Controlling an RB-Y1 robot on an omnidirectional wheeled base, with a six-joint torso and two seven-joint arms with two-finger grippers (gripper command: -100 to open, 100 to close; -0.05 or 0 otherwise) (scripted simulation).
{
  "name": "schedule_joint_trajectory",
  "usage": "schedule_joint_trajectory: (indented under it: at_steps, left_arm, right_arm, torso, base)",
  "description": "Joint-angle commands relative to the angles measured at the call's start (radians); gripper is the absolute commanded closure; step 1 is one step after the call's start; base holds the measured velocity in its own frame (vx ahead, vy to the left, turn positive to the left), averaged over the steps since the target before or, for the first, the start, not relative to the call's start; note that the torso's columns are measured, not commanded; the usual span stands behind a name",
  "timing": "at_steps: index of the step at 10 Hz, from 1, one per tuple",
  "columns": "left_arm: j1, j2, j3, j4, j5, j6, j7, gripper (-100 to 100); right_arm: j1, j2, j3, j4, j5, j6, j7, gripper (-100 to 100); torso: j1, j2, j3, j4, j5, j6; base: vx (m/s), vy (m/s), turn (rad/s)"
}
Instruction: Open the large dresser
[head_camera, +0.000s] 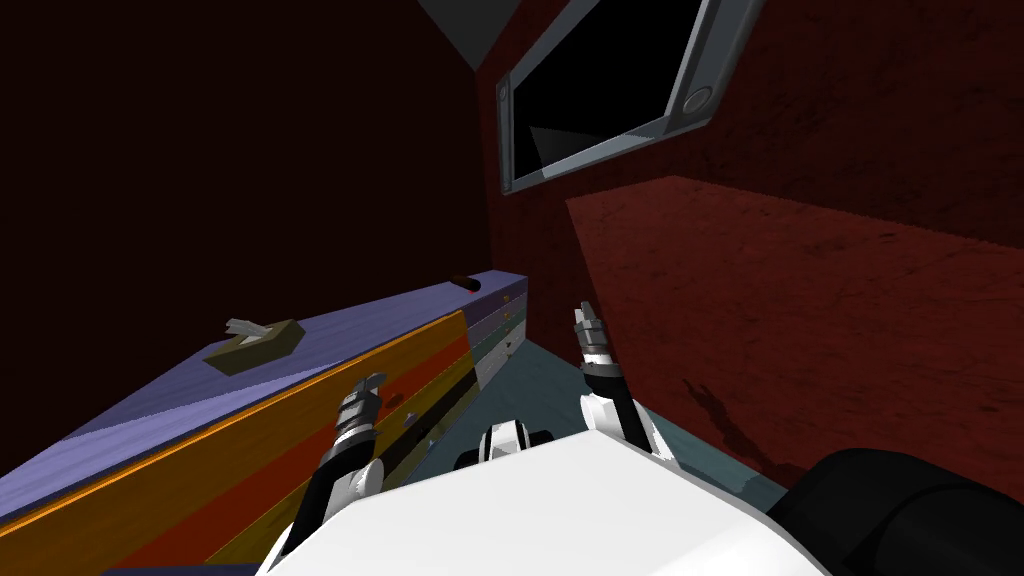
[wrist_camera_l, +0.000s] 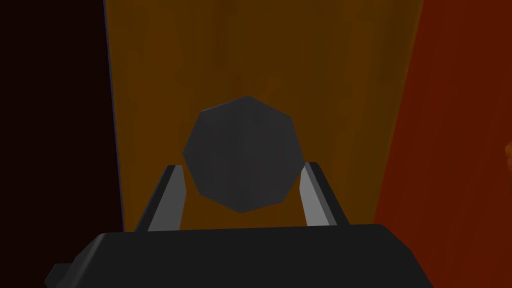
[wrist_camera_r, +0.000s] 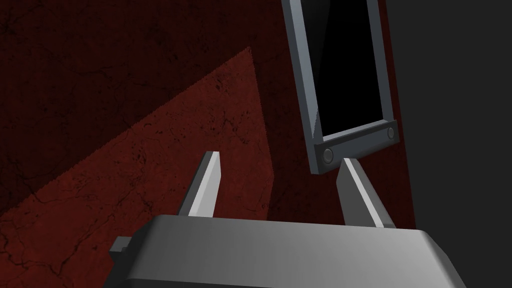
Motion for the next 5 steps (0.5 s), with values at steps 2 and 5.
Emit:
schedule_joint_trajectory:
  at_steps: [2,5]
  left_arm:
    - [-0.077,0.047,-0.009,0.088,0.015,-0.013,0.009,100]
    - [-0.077,0.047,-0.009,0.138,0.015,-0.013,0.009,100]
  right_arm:
    - [0.0,0.0,0.0,0.0,0.0,0.0,0.0,0]
    - [0.0,0.0,0.0,0.0,0.0,0.0,0.0,0]
  torso:
    - [0.0,0.002,0.0,0.001,0.0,-0.001]
    - [0.0,-0.002,-0.001,-0.001,0.001,0.002]
  base:
    - [-0.093,-0.059,0.018]
    - [-0.023,-0.019,0.001]
